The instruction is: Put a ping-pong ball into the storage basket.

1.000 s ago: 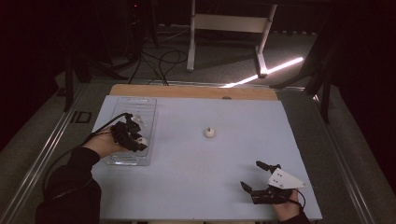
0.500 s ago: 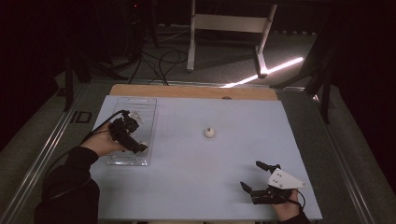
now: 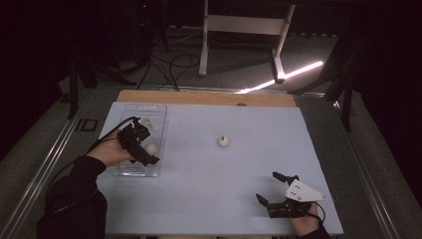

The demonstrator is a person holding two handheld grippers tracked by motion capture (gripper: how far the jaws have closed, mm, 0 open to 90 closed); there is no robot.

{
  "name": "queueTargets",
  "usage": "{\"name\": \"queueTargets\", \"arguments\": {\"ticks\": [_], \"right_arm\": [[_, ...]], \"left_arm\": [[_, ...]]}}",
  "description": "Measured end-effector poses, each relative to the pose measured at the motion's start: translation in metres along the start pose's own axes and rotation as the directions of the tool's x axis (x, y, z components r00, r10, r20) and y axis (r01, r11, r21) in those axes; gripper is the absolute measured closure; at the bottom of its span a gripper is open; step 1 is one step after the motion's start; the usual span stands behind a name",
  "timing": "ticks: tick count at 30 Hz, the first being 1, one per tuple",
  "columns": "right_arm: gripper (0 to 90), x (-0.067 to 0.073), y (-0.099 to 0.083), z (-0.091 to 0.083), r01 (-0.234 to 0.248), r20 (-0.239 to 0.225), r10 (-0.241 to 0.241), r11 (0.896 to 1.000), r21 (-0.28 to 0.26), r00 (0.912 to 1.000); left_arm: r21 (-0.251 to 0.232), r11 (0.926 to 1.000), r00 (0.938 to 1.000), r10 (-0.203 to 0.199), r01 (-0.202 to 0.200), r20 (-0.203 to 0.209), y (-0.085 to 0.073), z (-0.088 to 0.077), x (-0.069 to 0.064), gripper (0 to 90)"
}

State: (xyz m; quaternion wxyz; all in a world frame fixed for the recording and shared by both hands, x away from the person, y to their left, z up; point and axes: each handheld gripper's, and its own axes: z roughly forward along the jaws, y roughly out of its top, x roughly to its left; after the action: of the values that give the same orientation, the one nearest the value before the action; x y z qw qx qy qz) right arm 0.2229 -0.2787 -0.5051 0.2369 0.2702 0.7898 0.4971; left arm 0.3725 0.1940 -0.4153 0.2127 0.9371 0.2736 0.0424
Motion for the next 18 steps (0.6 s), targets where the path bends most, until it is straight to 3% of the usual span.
{"name": "queueTargets", "arguments": {"ticks": [14,18], "right_arm": [[8.9,0.0006,0.0002,0.0004,-0.002,0.003,0.002,1.000,-0.002,1.0000],[8.9,0.0003,0.0001,0.0006,0.000,0.001,0.000,1.000,0.001,1.0000]], "left_arm": [[0.004,1.0000,0.9997,0.008,-0.008,0.021,0.0047,-0.0033,-0.0053,0.2],[0.036,0.9993,0.9995,0.009,-0.010,0.031,0.0080,-0.0036,-0.0075,0.2]]}}
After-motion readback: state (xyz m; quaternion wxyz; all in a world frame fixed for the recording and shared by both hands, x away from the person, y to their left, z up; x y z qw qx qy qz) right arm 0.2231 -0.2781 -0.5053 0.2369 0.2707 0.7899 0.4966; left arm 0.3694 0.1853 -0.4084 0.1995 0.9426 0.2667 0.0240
